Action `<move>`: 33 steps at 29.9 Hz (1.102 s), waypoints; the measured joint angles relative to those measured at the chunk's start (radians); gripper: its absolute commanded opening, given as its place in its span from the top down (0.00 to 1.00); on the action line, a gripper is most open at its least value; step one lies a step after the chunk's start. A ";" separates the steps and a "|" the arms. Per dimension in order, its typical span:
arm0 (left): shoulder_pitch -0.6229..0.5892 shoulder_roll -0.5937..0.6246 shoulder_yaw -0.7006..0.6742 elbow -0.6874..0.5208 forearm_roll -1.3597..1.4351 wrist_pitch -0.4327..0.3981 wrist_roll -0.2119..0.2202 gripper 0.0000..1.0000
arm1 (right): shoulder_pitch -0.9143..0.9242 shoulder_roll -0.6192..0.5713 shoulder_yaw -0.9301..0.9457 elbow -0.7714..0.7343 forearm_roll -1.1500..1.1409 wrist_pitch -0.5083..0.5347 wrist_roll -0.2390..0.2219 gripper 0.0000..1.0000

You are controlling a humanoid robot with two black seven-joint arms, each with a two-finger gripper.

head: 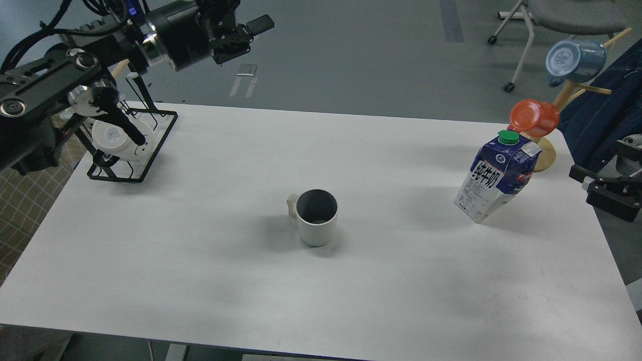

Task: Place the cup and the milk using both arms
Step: 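Reach the right gripper to the milk carton and grasp it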

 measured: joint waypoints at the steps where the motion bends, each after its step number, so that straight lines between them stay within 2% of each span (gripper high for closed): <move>1: 0.001 0.000 0.000 0.000 0.000 0.000 0.000 0.03 | -0.010 0.023 0.002 -0.015 0.000 -0.011 0.000 0.00; 7: 0.002 -0.001 0.001 0.000 0.000 0.000 0.000 0.03 | -0.042 0.120 0.011 -0.059 -0.027 -0.027 0.000 0.00; 14: 0.011 -0.002 0.002 0.000 0.003 0.000 0.000 0.03 | -0.048 0.235 0.012 -0.181 -0.050 -0.035 0.000 0.00; 24: 0.017 -0.002 0.001 0.000 0.005 0.000 0.000 0.03 | -0.054 0.352 0.010 -0.286 -0.052 -0.039 0.000 0.00; 33: 0.033 -0.004 0.000 0.000 0.008 0.000 -0.001 0.03 | -0.056 0.451 0.011 -0.375 -0.052 -0.039 0.000 0.11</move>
